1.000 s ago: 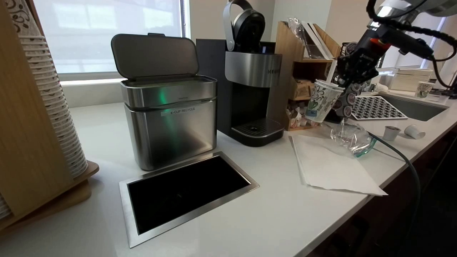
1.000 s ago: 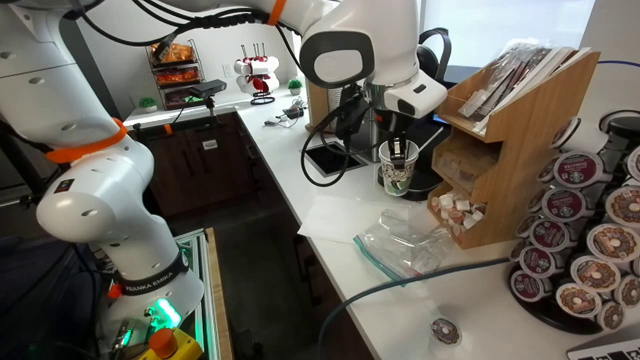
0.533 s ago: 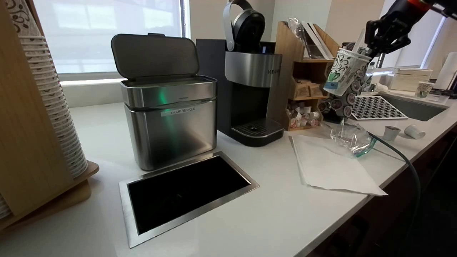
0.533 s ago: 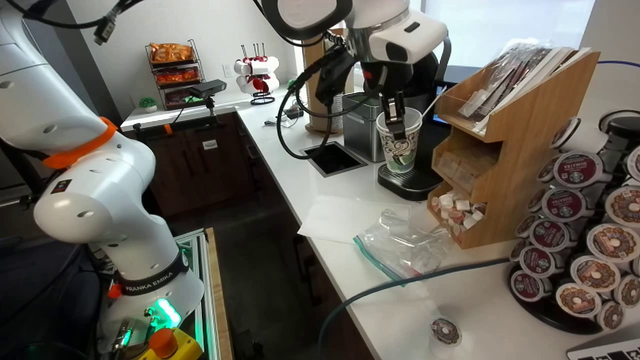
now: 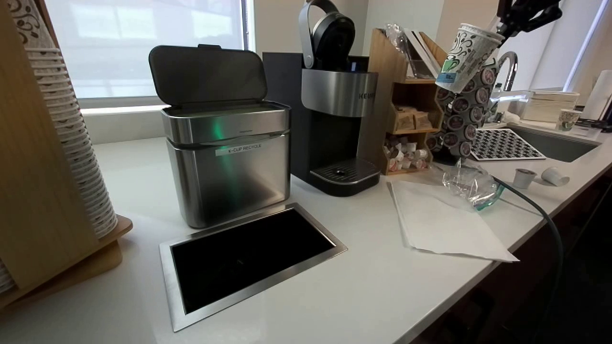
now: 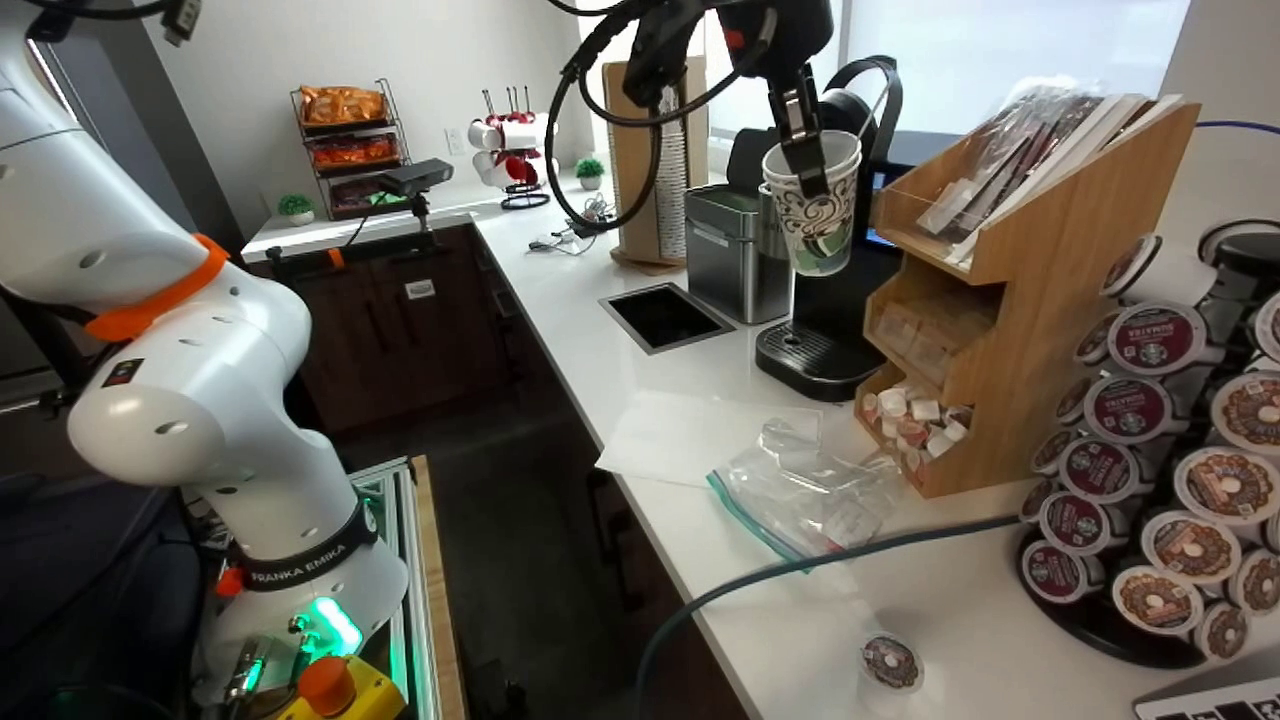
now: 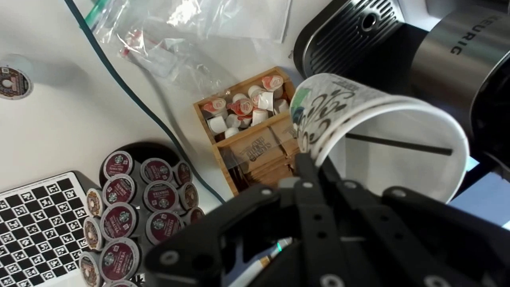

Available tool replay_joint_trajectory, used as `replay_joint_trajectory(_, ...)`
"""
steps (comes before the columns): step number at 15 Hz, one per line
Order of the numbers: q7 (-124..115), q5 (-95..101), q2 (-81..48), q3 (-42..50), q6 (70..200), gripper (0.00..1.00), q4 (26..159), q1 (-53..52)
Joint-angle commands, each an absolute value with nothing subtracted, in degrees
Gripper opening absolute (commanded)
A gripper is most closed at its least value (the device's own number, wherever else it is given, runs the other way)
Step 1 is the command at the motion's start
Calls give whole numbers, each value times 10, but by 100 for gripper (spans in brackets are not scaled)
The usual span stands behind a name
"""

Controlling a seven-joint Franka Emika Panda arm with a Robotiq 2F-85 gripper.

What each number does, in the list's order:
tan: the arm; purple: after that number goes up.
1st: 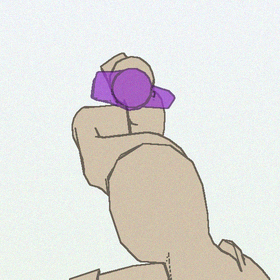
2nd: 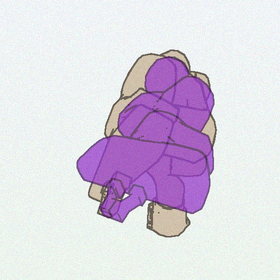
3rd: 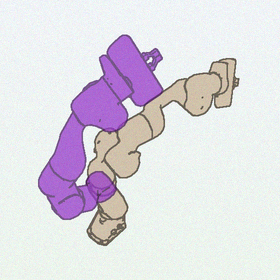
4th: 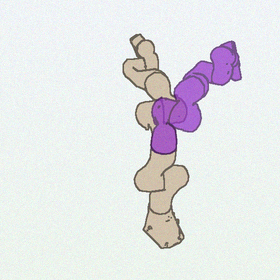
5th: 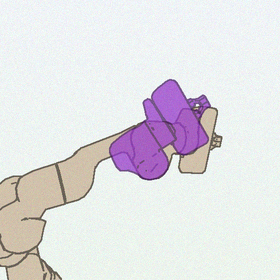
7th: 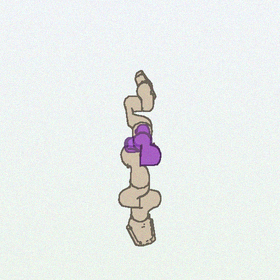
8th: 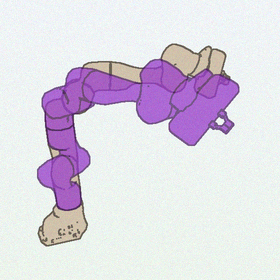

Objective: Remove the white container from the coffee making machine, put it on the countertop, pick up the paper cups and put them on the coffee making machine

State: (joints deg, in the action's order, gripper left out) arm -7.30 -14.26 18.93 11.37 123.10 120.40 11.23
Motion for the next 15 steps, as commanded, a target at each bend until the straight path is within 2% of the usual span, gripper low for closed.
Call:
replay_joint_trajectory(1, -74, -142, 187, 115, 1229, 6, 1201, 111)
replay_joint_trajectory(3, -74, -142, 185, 115, 1229, 6, 1201, 111)
replay_joint_trajectory(4, -74, -142, 184, 115, 1229, 1, 1201, 111)
replay_joint_trajectory(15, -81, -136, 143, 100, 1195, 1, 1073, 97)
